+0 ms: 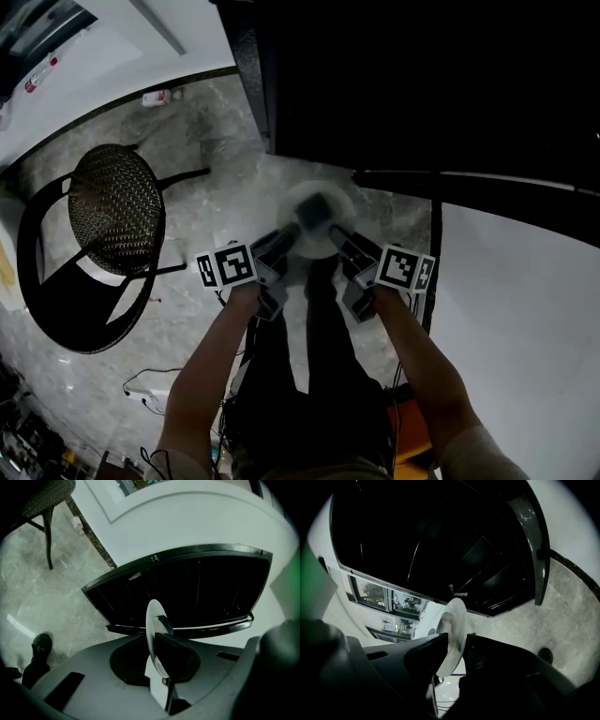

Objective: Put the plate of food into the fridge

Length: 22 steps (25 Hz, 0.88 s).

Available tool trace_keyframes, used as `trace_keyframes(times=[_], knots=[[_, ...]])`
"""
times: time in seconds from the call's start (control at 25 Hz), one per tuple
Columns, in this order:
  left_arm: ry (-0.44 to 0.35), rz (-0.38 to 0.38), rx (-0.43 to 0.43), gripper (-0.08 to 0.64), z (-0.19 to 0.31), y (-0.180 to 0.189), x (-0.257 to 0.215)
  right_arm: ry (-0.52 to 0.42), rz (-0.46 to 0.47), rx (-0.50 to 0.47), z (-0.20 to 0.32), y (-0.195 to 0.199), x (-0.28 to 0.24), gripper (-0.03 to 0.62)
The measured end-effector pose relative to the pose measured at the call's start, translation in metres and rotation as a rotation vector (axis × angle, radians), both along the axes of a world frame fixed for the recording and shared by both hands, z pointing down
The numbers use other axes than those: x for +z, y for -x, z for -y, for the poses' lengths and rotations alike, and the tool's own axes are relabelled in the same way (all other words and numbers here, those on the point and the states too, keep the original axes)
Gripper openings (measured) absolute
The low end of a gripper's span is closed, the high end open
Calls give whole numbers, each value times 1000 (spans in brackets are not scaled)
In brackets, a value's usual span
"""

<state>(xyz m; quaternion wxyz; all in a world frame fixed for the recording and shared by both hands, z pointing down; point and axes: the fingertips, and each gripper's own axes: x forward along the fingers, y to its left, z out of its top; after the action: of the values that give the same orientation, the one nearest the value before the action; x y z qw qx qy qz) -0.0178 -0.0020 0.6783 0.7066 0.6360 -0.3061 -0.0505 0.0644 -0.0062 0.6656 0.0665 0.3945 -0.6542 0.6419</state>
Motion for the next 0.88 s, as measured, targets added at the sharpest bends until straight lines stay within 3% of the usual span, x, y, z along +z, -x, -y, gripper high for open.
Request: trace_keyframes(times=[0.4, 0.88], knots=[[68, -62, -106, 25, 13, -10, 30, -13, -41, -59, 17, -10, 26, 72], [26, -84, -128, 21, 27, -21, 50, -39, -76, -72, 26, -21, 52, 103]])
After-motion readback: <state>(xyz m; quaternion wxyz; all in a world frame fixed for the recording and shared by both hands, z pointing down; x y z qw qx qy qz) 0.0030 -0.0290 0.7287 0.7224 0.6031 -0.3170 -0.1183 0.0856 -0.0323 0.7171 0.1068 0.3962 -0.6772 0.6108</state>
